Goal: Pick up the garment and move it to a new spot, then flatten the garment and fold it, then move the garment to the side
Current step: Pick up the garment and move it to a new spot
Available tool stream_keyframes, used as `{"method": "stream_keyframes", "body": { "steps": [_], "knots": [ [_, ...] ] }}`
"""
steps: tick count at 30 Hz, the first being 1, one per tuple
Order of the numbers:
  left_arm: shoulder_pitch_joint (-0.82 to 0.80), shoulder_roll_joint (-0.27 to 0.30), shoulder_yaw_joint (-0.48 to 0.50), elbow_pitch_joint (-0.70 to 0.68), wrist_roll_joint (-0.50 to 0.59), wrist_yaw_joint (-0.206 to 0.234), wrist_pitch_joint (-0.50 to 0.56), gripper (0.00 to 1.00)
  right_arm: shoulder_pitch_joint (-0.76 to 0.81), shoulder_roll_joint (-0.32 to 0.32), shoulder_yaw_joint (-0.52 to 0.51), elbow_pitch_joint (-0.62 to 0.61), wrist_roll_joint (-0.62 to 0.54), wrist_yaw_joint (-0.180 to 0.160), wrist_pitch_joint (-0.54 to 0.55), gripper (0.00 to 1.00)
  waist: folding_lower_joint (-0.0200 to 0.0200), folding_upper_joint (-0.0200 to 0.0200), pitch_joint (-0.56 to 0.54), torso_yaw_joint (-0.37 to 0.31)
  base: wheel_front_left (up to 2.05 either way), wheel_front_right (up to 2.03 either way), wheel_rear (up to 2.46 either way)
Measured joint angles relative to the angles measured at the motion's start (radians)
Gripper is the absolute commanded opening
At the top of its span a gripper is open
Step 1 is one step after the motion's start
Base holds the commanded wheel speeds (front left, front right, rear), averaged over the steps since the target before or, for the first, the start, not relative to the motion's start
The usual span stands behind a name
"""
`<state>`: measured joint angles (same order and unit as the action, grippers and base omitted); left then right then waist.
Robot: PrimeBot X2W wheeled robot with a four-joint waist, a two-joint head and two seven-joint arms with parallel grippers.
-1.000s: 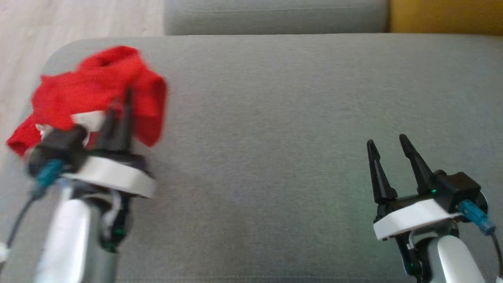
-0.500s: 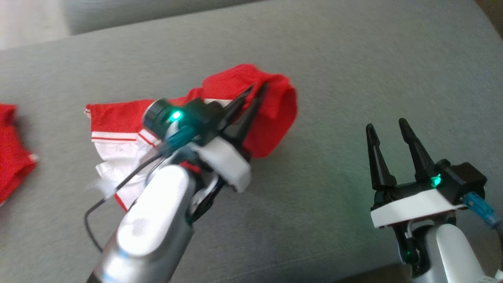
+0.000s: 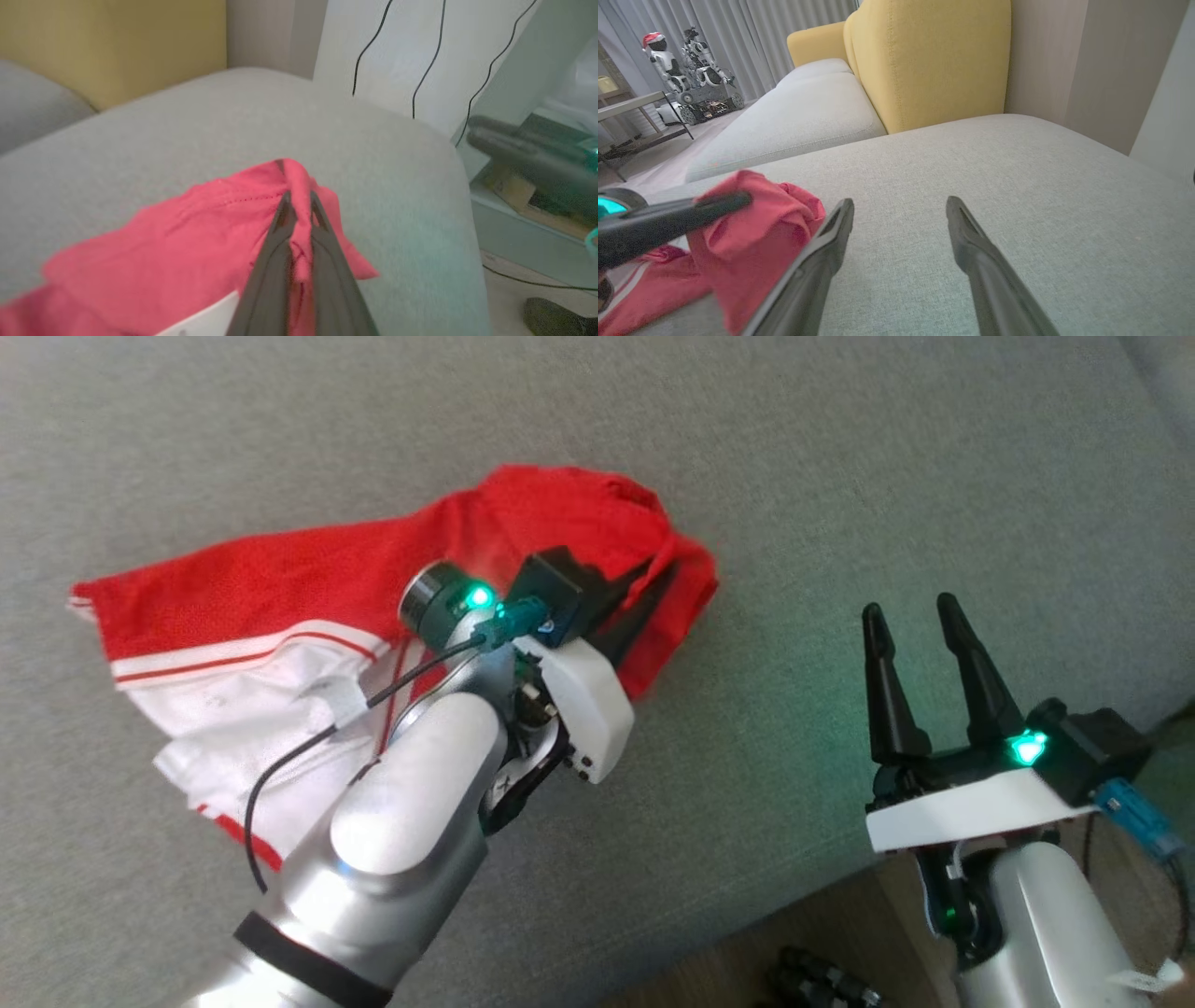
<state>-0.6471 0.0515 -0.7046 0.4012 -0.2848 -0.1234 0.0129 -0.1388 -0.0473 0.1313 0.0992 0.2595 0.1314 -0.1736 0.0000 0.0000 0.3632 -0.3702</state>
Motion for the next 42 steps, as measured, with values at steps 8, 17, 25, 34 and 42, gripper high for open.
{"method": "stream_keyframes", "body": {
  "steps": [8,17,25,34,42],
  "knots": [
    [-0.004,0.001,-0.053,0.092,-0.039,-0.001,-0.052,1.00,-0.020,0.000,0.010,0.046,-0.006,0.000,-0.022,1.00,0.0000,0.0000,0.008,0.013,0.00,0.00,0.00],
    [0.051,0.007,-0.011,0.006,-0.073,0.053,-0.224,1.00,-0.019,0.000,-0.021,0.055,-0.053,0.000,0.001,1.00,0.0000,0.0000,-0.070,0.115,0.00,0.00,0.00],
    [0.211,0.087,0.168,-0.125,-0.106,0.191,-0.263,1.00,-0.004,0.000,-0.049,0.035,-0.091,0.000,0.053,1.00,0.0000,0.0000,-0.152,0.222,0.00,0.00,0.00],
    [0.386,0.165,0.358,-0.210,-0.116,0.266,-0.263,1.00,0.049,0.000,-0.069,0.020,-0.120,0.000,0.101,1.00,0.0000,0.0000,-0.225,0.321,0.00,0.00,0.00],
    [0.537,0.196,0.428,-0.240,-0.103,0.271,-0.263,1.00,0.082,0.000,-0.072,0.009,-0.138,0.000,0.127,1.00,0.0000,0.0000,-0.282,0.364,0.00,0.00,0.00]
  ]
}}
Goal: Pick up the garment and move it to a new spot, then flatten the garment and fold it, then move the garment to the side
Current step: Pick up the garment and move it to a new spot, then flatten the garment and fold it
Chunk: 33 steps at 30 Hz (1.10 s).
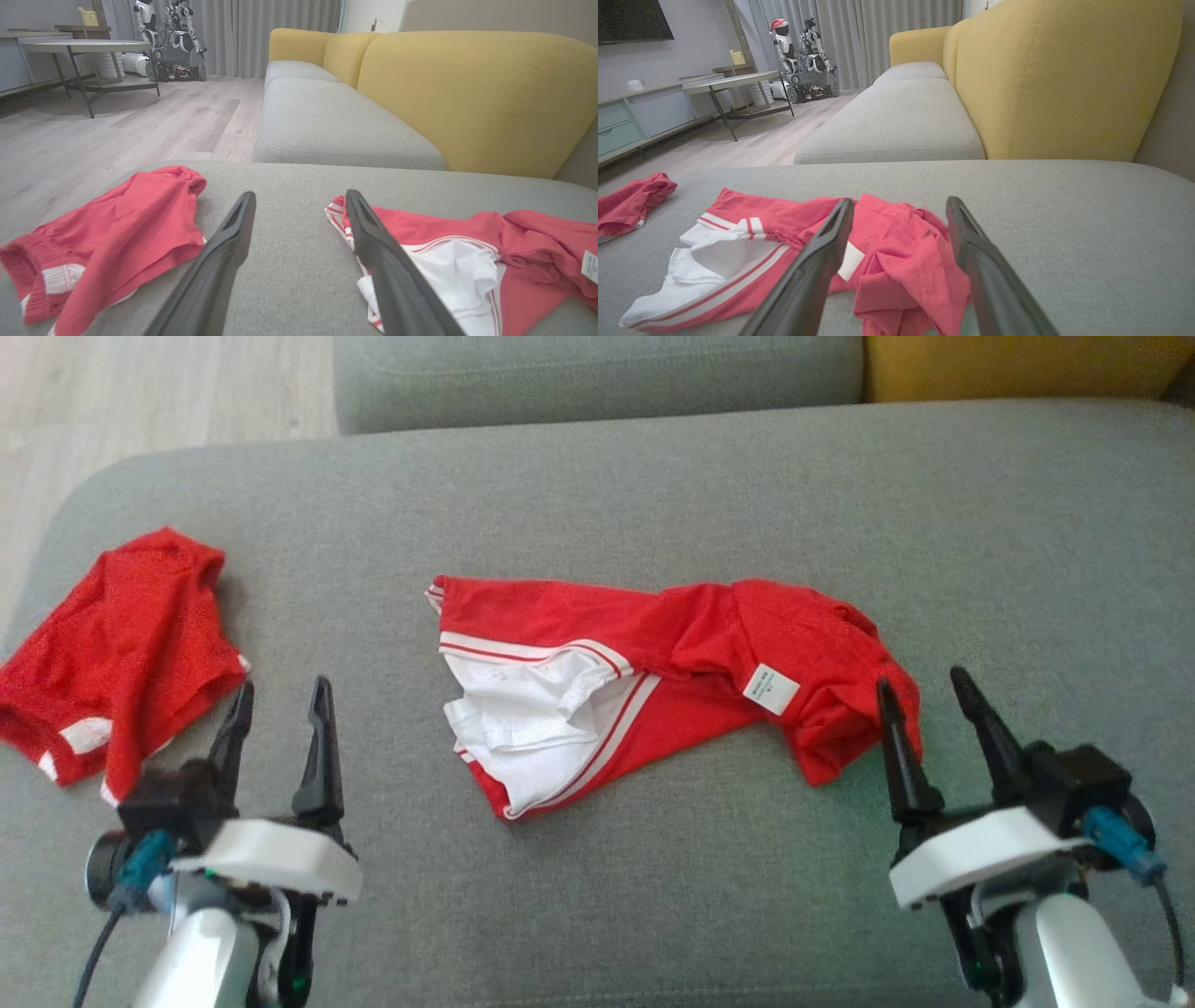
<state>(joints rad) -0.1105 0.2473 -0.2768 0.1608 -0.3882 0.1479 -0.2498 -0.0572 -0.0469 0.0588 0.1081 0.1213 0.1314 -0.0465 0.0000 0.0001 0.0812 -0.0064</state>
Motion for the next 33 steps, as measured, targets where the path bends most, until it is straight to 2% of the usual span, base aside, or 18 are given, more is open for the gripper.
{"method": "stream_keyframes", "body": {
  "steps": [11,17,33],
  "knots": [
    [0.120,0.004,0.000,-0.032,0.017,-0.022,0.000,1.00,0.060,0.000,-0.003,-0.004,-0.008,0.000,0.025,1.00,0.0000,0.0000,-0.066,-0.003,0.00,0.00,0.00],
    [0.161,0.011,-0.001,-0.049,0.017,-0.017,0.000,1.00,0.114,0.000,-0.019,-0.013,-0.008,0.000,0.035,1.00,0.0000,0.0000,-0.092,-0.006,0.00,0.00,0.00],
    [0.174,0.014,-0.007,-0.075,0.016,0.001,0.003,1.00,0.113,0.000,-0.021,-0.025,-0.008,0.000,0.047,1.00,0.0000,0.0000,-0.093,-0.004,0.00,0.00,0.00]
  ]
}}
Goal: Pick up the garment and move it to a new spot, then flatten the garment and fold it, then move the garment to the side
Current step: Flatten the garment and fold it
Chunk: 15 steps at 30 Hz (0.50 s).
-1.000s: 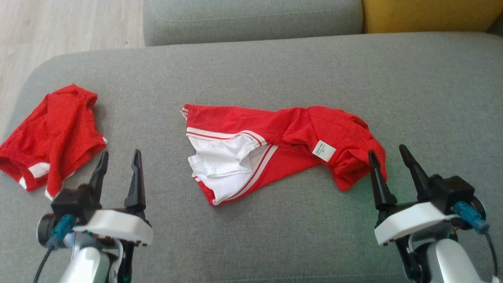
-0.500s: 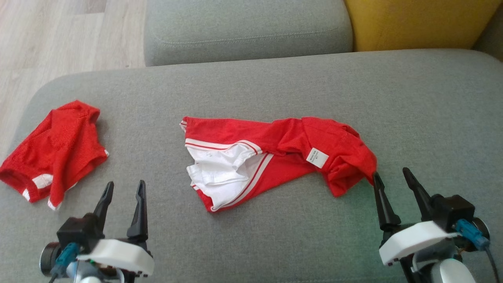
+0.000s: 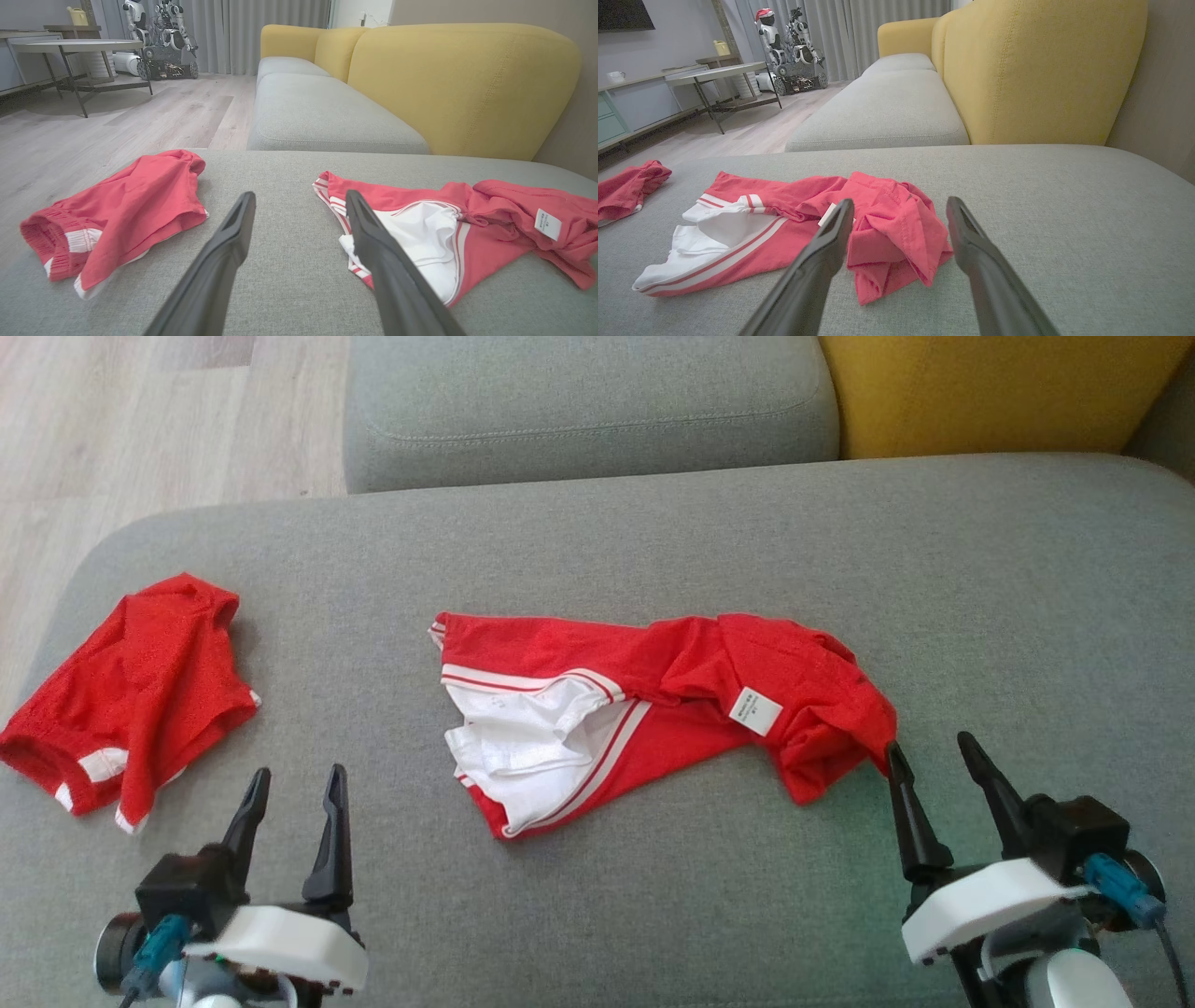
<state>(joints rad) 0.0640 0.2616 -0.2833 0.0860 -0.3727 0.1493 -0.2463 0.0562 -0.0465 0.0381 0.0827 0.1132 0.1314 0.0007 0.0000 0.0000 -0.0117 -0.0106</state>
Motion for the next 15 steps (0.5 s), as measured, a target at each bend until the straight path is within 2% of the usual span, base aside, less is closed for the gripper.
{"method": "stream_keyframes", "body": {
  "steps": [15],
  "knots": [
    [-0.002,0.000,-0.009,0.002,0.000,0.000,0.000,1.00,-0.001,0.000,-0.007,0.035,0.000,0.000,0.017,1.00,0.0000,0.0000,0.023,0.007,0.00,0.00,0.00]
  ]
}}
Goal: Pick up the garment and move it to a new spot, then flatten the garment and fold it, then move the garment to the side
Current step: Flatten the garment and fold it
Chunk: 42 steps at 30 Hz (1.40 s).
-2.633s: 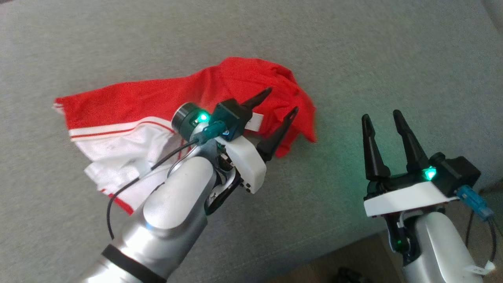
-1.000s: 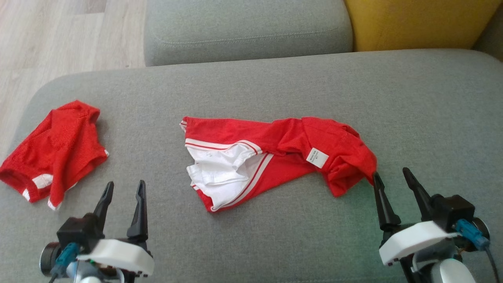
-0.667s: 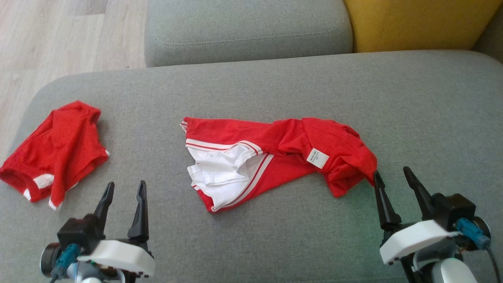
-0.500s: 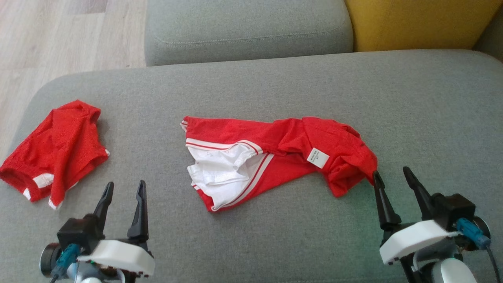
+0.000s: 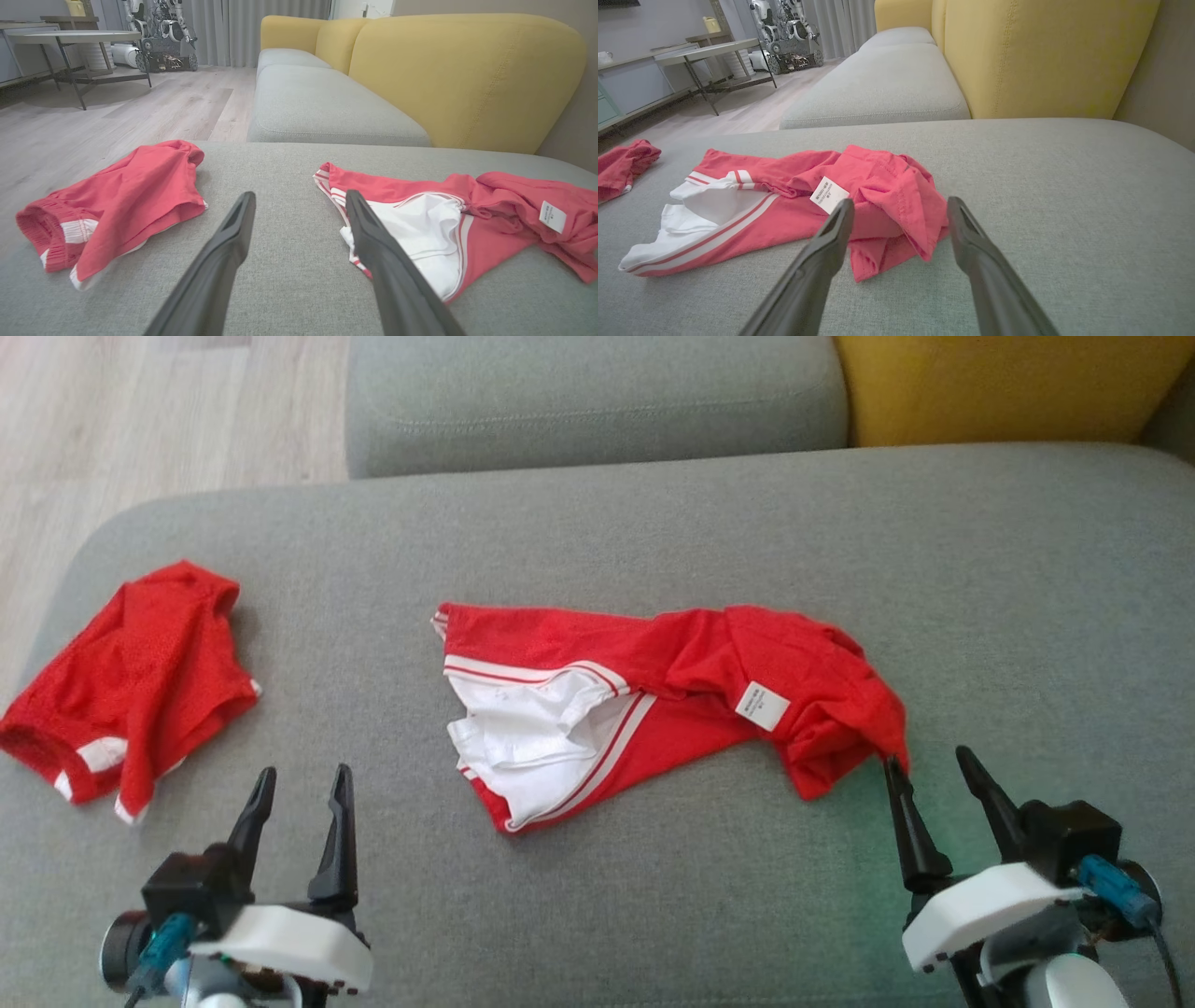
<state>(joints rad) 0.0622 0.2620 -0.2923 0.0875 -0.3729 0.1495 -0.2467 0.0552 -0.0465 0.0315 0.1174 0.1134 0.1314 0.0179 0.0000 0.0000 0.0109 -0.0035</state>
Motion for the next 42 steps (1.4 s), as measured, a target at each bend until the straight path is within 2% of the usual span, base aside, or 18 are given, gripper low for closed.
{"method": "stream_keyframes", "body": {
  "steps": [6,12,13,14,15,21,30,34,40,41,42],
  "knots": [
    [-0.030,-0.002,-0.015,0.001,0.000,-0.001,0.000,1.00,-0.019,0.000,-0.012,0.045,-0.005,0.000,0.002,1.00,0.0000,0.0000,0.045,0.018,0.00,0.00,0.00],
    [-0.105,-0.018,-0.015,0.003,0.001,-0.010,-0.002,1.00,-0.110,0.000,-0.030,0.112,-0.028,0.000,0.000,1.00,0.0000,0.0000,0.108,0.042,0.00,0.00,0.00],
    [-0.111,-0.020,-0.014,0.005,0.001,-0.013,-0.002,1.00,-0.122,0.000,-0.034,0.123,-0.029,0.000,0.000,0.59,0.0000,0.0000,0.118,0.046,0.00,0.00,0.00],
    [-0.114,-0.021,-0.012,0.008,0.001,-0.016,-0.003,1.00,-0.132,0.000,-0.037,0.133,-0.028,0.000,0.000,0.25,0.0000,0.0000,0.127,0.049,0.00,0.00,0.00],
    [-0.116,-0.023,-0.012,0.012,0.002,-0.019,-0.003,1.00,-0.137,-0.001,-0.040,0.139,-0.029,0.000,0.000,0.00,0.0000,0.0000,0.136,0.052,0.00,0.00,0.00],
    [-0.137,-0.043,0.016,0.015,0.015,-0.027,-0.003,1.00,-0.172,-0.030,-0.072,0.139,-0.033,0.000,0.000,0.00,0.0000,0.0000,0.173,0.056,0.00,0.00,0.00],
    [-0.171,-0.073,0.041,0.014,0.049,-0.055,-0.003,1.00,-0.316,-0.134,-0.159,0.110,-0.046,0.000,0.031,0.00,0.0000,0.0000,0.209,0.053,0.00,0.00,0.00],
    [-0.201,-0.084,0.042,0.014,0.058,-0.072,-0.003,1.00,-0.382,-0.170,-0.185,0.160,-0.035,0.000,0.046,0.00,0.0000,0.0000,0.225,0.062,0.00,0.00,0.00],
    [-0.230,-0.111,0.053,0.020,0.073,-0.095,-0.003,1.00,-0.473,-0.199,-0.198,0.332,-0.008,0.000,0.053,0.00,0.0001,0.0000,0.258,0.086,0.00,0.00,0.00],
    [-0.231,-0.114,0.055,0.021,0.076,-0.098,-0.003,1.00,-0.484,-0.199,-0.196,0.362,-0.005,0.000,0.053,0.03,0.0001,0.0000,0.263,0.089,0.00,0.00,0.00],
    [-0.231,-0.115,0.058,0.023,0.083,-0.101,-0.003,1.00,-0.495,-0.198,-0.195,0.395,0.002,0.000,0.053,0.38,0.0000,0.0000,0.268,0.091,0.00,0.00,0.00]
  ]
}}
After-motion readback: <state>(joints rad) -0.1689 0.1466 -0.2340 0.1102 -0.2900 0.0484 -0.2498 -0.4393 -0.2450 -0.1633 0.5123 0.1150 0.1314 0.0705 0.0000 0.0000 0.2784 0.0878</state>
